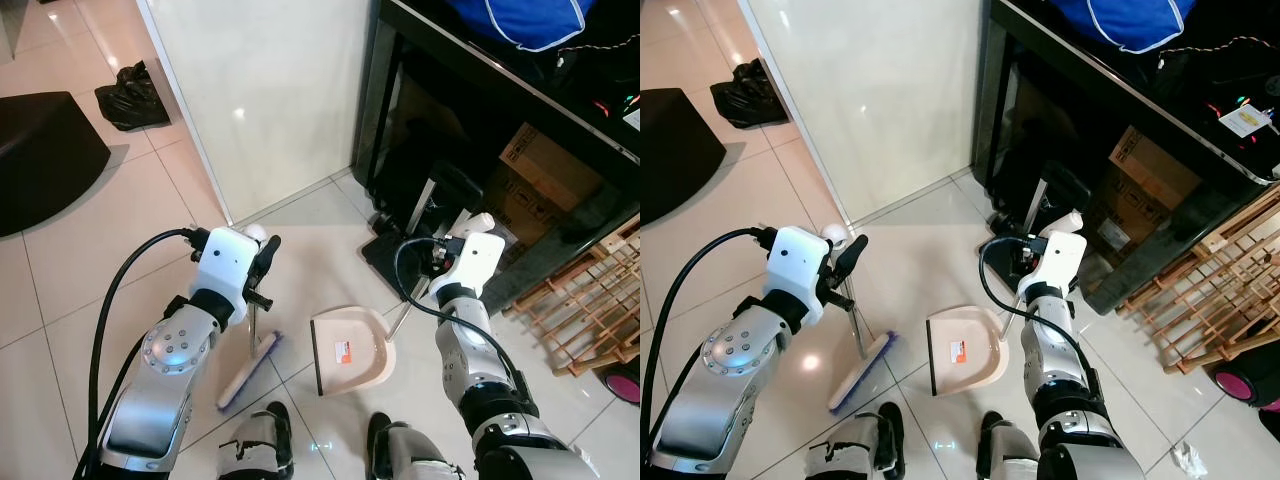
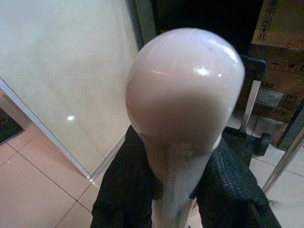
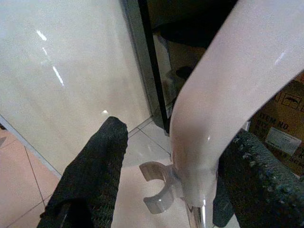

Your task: Sweep floor

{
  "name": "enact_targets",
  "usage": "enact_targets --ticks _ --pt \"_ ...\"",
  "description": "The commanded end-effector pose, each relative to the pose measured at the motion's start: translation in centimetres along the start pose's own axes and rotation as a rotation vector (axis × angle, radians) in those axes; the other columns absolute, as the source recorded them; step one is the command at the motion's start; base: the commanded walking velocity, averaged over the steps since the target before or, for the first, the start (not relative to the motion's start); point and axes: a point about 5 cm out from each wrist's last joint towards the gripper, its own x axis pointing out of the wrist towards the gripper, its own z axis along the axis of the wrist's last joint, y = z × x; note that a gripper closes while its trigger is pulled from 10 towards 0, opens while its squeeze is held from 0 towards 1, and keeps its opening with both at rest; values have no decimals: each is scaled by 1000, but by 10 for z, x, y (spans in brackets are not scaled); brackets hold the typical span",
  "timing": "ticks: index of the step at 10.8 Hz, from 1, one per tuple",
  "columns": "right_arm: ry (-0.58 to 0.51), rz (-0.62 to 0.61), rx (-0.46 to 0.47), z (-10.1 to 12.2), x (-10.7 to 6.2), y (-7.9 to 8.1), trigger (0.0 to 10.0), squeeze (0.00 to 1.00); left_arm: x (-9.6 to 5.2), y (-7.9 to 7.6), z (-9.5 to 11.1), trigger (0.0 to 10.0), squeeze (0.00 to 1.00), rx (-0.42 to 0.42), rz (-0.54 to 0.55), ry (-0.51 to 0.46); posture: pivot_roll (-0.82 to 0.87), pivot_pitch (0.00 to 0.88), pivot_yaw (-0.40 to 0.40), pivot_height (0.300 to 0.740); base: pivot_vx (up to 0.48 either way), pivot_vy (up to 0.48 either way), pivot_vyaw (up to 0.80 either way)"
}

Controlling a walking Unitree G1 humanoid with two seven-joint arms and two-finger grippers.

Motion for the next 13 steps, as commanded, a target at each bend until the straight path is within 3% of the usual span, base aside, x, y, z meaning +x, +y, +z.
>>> enact_targets --ticks 1,2,3,4,11,12,13 --pt "1 -12 9 -1 0 -1 9569 0 -4 1 6 10000 0 14 1 -18 102 237 18 740 0 0 0" --pt "2 -14 11 -1 0 -2 5843 0 -4 1 6 10000 0 15 0 -18 103 235 19 740 0 0 0" --pt "6 -20 16 -2 0 -3 549 0 -4 1 6 10000 0 16 -1 -18 106 232 20 740 0 0 0" --pt "6 -26 21 -3 -1 -4 0 0 -4 1 6 10000 0 17 -2 -18 107 230 21 740 0 0 0" --pt "-6 -37 35 -1 1 -5 0 0 -5 2 7 10000 0 24 -11 -17 112 228 25 740 0 0 0" --pt "-7 -38 18 -1 2 -6 4667 0 -4 2 7 10000 0 23 -11 -16 112 233 25 740 0 0 0" --pt "-8 -39 5 0 2 -6 10000 129 -4 2 7 10000 0 23 -11 -16 112 234 25 740 0 0 0"
